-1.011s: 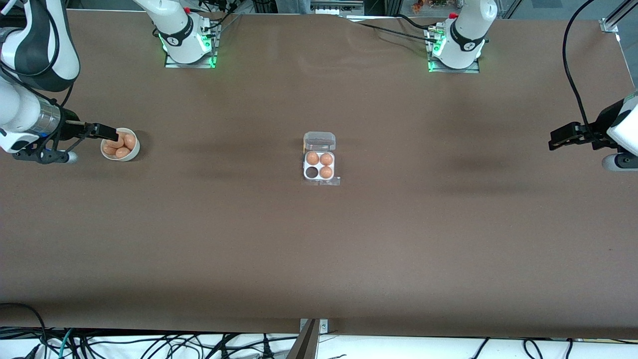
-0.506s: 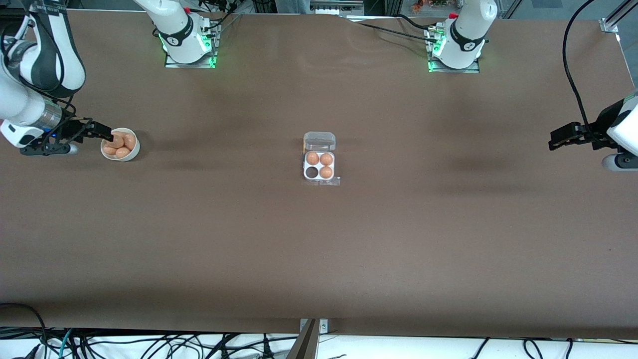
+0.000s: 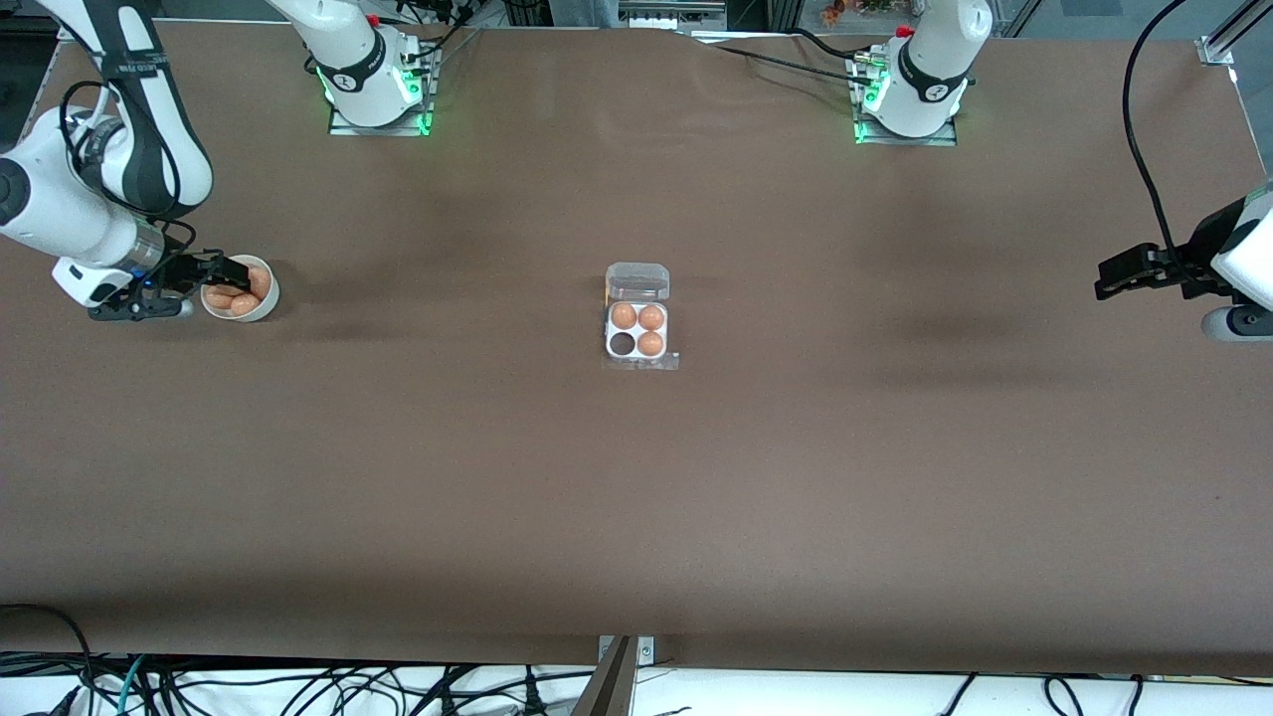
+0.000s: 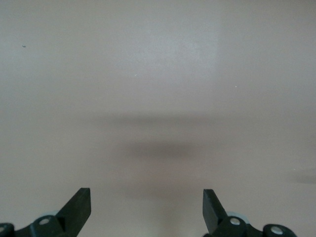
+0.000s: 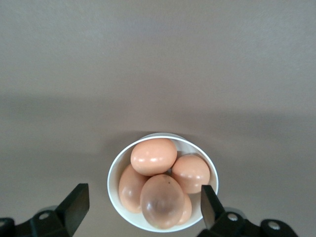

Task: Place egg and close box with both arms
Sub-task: 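Move the right gripper over the white egg bowl and lower it, then close the right gripper on one brown egg in the bowl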

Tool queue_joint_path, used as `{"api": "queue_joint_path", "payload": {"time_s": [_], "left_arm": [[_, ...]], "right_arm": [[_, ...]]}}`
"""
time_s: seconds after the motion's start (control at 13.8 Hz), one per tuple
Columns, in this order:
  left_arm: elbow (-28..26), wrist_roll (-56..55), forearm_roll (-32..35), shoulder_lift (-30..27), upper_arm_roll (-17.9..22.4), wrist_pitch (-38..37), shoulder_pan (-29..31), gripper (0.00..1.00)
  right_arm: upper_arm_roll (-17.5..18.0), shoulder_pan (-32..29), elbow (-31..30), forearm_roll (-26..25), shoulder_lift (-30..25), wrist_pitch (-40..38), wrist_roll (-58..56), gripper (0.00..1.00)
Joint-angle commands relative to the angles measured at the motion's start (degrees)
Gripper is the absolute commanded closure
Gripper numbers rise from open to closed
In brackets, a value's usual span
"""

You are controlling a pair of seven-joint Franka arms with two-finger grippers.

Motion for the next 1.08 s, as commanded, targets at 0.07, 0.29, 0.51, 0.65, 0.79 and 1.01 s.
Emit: {"api": "queue_joint_path", "payload": {"time_s": [0.07, 0.29, 0.51, 0.65, 0.79, 1.01], "left_arm": [[1.47, 1.22, 0.78, 0.66, -0.16, -0.50, 0.27, 0.00], [1.47, 1.30, 0.86, 0.75, -0.16, -0.50, 0.27, 0.00], [1.47, 1.22, 0.86, 0.75, -0.16, -0.50, 0.27, 0.00], [1.56, 1.22, 0.86, 0.75, -0.16, -0.50, 0.27, 0.00], [1.47, 1.22, 0.86, 0.75, -0.16, -0.50, 0.27, 0.00], [1.47, 1.22, 0.86, 0.75, -0.16, -0.50, 0.27, 0.00]], "right_arm": [[-1.57, -0.28, -1.17, -0.33, 1.02, 2.36, -3.48, 0.00], [-1.57, -0.28, -1.17, -0.33, 1.55, 2.54, -3.48, 0.00], [-1.57, -0.28, -1.17, -0.16, 1.99, 2.54, -3.39, 0.06], [-1.49, -0.19, -1.17, -0.16, 2.08, 2.37, -3.39, 0.14], [-1.57, -0.28, -1.17, -0.16, 2.08, 1.93, -3.48, 0.26], [-1.57, -0.19, -1.17, -0.16, 2.08, 1.22, -3.39, 0.36]]}}
